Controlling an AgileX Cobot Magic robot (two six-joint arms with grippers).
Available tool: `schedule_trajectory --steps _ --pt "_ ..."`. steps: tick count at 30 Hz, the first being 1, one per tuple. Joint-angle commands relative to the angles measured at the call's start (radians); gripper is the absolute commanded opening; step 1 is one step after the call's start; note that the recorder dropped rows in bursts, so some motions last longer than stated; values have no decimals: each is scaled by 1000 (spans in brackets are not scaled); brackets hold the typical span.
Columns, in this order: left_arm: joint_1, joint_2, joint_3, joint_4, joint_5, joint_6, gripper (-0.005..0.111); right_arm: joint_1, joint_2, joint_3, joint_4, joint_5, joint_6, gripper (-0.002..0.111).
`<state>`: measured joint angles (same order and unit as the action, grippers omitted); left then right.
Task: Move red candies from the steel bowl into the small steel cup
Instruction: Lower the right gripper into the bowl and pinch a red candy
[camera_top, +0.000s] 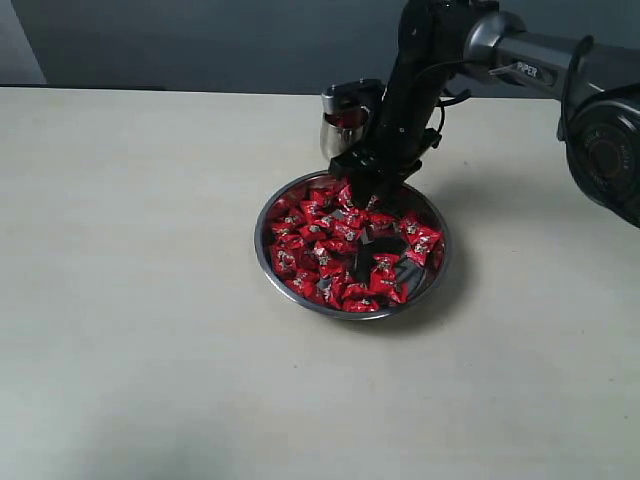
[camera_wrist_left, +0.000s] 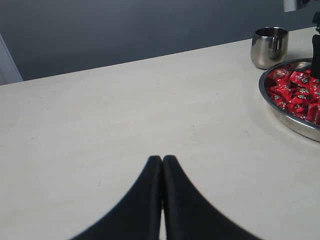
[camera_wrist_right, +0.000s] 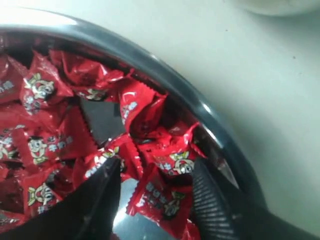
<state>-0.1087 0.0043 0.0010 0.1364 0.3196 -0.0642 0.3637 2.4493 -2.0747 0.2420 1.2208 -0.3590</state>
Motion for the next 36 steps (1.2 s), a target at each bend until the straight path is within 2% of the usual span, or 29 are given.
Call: schedule_trajectory --steps 1,12,22,36 --pt "-3 -4 -1 -1 -9 -4 0 -1 -17 -3 -8 0 5 45" --pt "-3 -4 -1 -1 -9 -4 0 27 -15 -3 -14 0 -6 45" --pt "-3 -4 -1 -1 -9 -4 0 36 -15 -3 -113 0 -18 45" --pt "-3 -4 -1 -1 -9 -4 0 56 -27 2 -129 0 83 45"
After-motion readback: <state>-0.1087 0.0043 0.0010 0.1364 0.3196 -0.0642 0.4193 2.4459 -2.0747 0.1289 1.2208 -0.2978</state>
